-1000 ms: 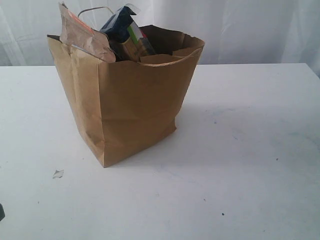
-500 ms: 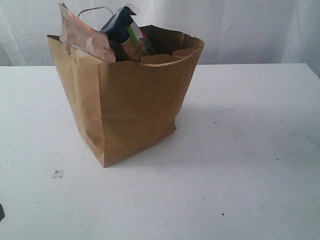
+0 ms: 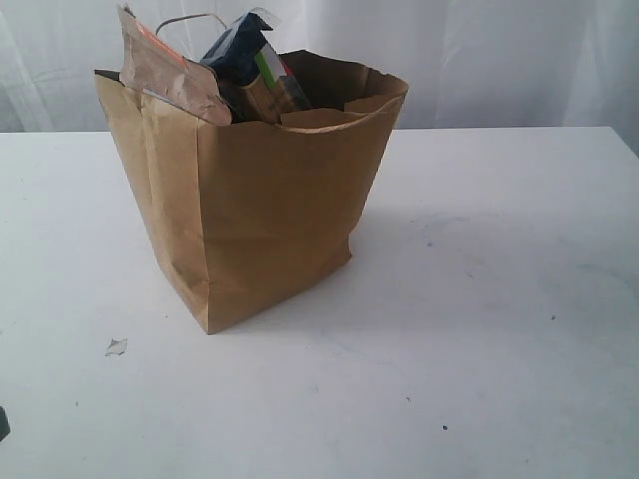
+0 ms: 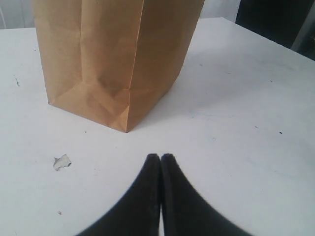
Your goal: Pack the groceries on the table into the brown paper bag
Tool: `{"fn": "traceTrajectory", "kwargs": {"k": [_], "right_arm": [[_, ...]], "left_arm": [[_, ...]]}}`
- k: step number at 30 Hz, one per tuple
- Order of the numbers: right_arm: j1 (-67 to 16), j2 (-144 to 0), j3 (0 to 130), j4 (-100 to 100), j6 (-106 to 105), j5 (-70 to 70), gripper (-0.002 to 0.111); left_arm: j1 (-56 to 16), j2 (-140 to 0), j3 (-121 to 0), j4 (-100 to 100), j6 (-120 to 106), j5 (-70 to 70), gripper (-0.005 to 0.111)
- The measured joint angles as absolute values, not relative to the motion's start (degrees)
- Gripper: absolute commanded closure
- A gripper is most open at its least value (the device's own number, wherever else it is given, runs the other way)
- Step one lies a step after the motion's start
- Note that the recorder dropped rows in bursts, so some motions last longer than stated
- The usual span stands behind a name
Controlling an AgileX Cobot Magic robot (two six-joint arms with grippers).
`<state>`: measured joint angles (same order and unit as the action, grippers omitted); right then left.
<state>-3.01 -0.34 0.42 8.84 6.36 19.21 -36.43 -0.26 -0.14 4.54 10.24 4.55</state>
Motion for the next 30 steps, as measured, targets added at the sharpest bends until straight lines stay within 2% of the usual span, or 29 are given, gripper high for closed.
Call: {"fn": "traceTrajectory", "kwargs": {"k": [22,30], "right_arm": [[-3.01,-0.34,0.42,8.84,6.24,19.24,0.108],[-3.01,-0.34,0.42,8.84,6.24,19.24,0.108]], "left_arm": [[-36.43,-0.26,-0.14,4.54,10.24,4.55,0.107],[-36.43,-0.26,-0.14,4.54,3.30,4.55,0.107]]}}
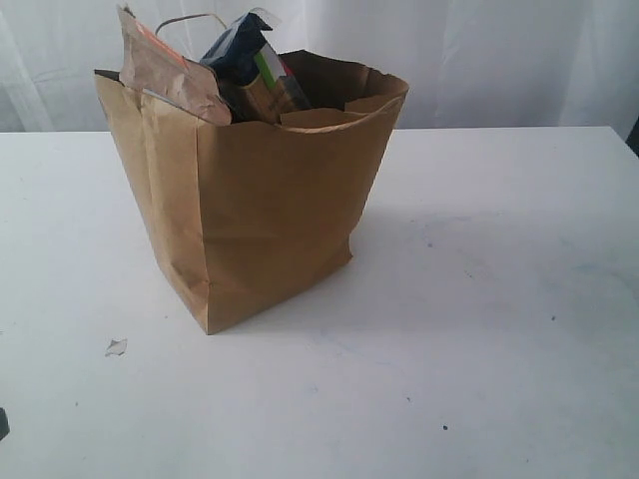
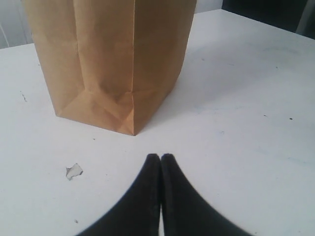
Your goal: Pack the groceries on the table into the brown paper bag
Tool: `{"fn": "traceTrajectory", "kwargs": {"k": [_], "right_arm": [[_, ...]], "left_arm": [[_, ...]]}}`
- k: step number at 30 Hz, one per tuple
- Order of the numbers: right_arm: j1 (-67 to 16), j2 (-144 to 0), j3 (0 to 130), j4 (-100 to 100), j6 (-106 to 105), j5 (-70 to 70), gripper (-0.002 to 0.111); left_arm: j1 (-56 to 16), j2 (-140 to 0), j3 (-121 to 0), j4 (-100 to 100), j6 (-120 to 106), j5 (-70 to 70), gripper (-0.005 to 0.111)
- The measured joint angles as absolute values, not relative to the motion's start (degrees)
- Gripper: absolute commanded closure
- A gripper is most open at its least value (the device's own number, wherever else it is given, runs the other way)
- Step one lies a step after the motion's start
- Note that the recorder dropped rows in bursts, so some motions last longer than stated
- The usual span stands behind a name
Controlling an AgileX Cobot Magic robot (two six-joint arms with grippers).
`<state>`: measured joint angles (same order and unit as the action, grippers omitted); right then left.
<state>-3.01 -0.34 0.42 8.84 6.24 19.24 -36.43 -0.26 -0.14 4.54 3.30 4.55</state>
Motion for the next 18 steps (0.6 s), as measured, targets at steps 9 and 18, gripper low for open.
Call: {"fn": "traceTrajectory", "kwargs": {"k": [9,18], "right_arm": [[-3.01,-0.34,0.42,8.84,6.24,19.34,0.108],[-3.01,-0.34,0.42,8.84,6.24,19.34,0.108]], "left_arm": [[-36.43,-0.26,-0.14,4.45,2.76,4.55,0.107],[-36.43,-0.26,-0.14,4.45,2.68,4.55,0.107]]}}
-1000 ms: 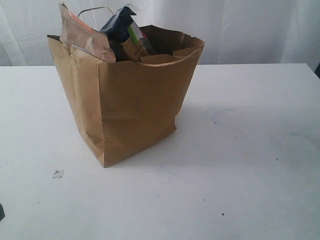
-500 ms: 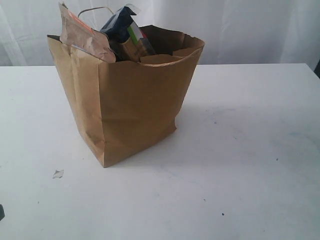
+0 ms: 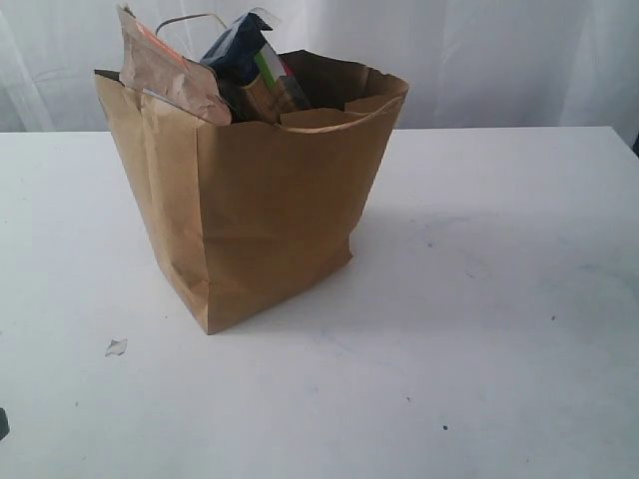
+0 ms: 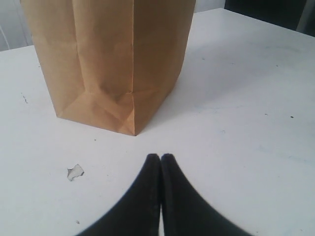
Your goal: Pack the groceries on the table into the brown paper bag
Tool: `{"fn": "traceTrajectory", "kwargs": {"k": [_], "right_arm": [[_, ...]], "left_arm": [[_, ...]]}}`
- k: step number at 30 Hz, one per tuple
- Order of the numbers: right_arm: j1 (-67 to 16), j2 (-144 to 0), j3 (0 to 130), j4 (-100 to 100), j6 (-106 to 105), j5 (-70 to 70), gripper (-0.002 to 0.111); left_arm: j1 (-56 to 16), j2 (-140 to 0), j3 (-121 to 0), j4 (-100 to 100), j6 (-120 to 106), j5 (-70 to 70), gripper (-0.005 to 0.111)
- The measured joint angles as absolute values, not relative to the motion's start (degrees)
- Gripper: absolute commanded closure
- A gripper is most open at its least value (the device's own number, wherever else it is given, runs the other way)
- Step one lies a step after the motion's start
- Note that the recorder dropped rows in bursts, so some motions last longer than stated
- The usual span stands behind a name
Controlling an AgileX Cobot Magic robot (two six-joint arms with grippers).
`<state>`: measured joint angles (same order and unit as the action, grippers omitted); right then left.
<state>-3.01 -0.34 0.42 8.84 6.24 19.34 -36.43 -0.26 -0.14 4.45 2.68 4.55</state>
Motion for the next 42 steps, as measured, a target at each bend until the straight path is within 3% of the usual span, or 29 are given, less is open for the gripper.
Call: {"fn": "traceTrajectory", "kwargs": {"k": [13,30,42], "right_arm": [[-3.01,-0.34,0.42,8.84,6.24,19.34,0.108],[-3.01,-0.34,0.42,8.84,6.24,19.34,0.108],[-3.01,-0.34,0.42,8.84,6.24,19.34,0.108]], "left_arm": [[-35.87,-0.26,-0.14,4.45,2.68,4.55,0.107],[-11.05,-0.26,-0.14,4.45,2.56,4.55,0.107],[-8.22,-0.26,-0.14,4.45,2.56,4.55,0.107]]}}
